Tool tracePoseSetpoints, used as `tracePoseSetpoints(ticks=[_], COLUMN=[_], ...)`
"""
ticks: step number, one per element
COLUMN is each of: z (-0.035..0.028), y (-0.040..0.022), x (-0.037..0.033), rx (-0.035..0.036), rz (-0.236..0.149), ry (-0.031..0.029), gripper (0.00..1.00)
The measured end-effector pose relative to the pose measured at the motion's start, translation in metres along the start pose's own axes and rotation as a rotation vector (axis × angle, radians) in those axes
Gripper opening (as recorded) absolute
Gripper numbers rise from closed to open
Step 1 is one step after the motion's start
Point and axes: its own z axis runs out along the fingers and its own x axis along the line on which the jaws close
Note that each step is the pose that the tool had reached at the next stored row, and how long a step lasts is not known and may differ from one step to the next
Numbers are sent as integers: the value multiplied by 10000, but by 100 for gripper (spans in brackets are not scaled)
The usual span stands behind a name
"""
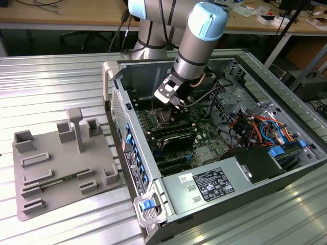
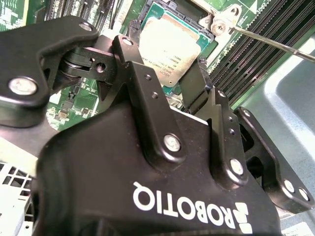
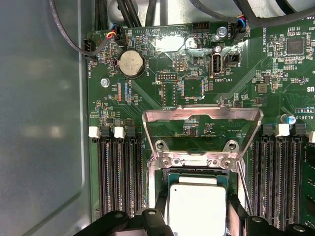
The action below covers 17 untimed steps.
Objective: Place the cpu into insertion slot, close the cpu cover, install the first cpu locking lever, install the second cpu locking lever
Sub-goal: 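Place the cpu into insertion slot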
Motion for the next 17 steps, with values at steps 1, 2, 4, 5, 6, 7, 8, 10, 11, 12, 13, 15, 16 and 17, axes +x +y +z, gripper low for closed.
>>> tracePoseSetpoints(ticks=[1,2,4,5,6,7,8,10,11,12,13,15,16,17], z=[0,0,5,4,4,2,1,1,1,1,1,-4,-9,-15], y=[0,0,1,1,1,0,0,0,0,0,0,0,0,0], x=[0,0,3,2,1,0,0,-1,-3,-3,-3,-3,-3,-3], rx=[0,0,-5,-5,-5,-3,-1,0,0,0,0,0,0,0], rz=[0,0,-1,-1,0,0,1,2,1,1,1,0,1,1], ry=[0,0,14,9,7,3,0,0,-1,-4,-4,-6,-6,-7], gripper=[55,55,56,56,62,62,62,62,62,62,62,62,62,62])
